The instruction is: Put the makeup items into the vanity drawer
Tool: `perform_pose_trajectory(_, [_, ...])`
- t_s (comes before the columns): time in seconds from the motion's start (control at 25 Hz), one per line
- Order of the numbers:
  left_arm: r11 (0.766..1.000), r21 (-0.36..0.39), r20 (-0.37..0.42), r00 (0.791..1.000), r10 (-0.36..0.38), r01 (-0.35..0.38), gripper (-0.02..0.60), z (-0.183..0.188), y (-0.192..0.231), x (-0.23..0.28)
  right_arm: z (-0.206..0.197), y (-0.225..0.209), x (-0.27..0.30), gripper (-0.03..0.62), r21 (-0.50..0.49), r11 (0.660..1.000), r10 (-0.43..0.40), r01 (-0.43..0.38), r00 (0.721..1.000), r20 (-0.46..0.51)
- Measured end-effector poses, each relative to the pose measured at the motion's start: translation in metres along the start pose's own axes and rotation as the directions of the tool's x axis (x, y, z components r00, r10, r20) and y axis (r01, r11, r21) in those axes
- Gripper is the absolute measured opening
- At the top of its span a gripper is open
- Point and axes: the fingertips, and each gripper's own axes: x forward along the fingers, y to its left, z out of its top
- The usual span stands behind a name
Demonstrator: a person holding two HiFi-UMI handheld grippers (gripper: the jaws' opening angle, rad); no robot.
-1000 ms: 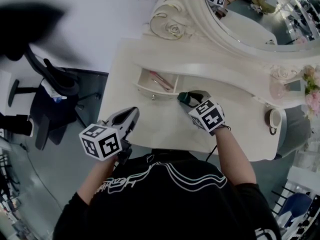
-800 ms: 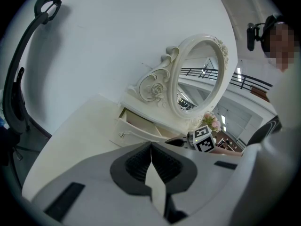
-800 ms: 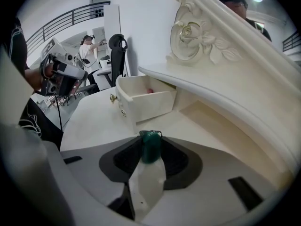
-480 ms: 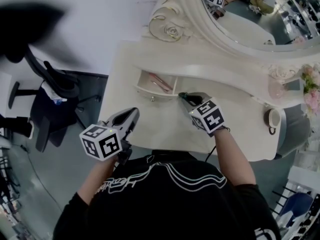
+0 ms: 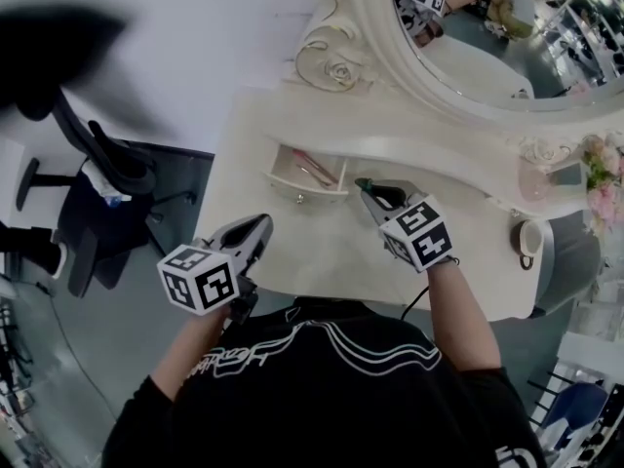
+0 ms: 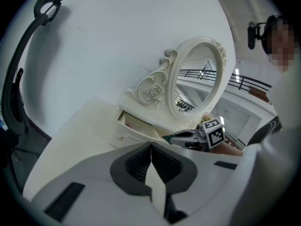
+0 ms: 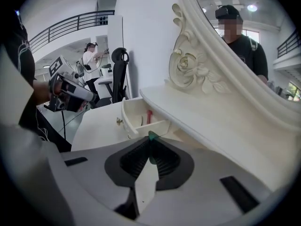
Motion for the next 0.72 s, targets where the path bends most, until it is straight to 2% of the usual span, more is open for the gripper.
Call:
perform_pose_trajectory(0.32, [1.0, 0.005, 0.024, 1.0, -0.003, 0.003, 0.023, 0.009, 0.0, -0.004, 0.045, 0.006, -0.013, 0.048, -0.067, 0.998, 0.009, -0.005, 0.998, 0.062])
perform_pose_trajectory(0.72, [1.0, -0.01, 0.039, 0.999, 0.013, -0.013, 0.023, 0.016, 0.012, -0.011, 0.084, 0.027, 0.006, 0.048, -0.137, 0.989, 0.072, -0.06, 0.994, 0.085])
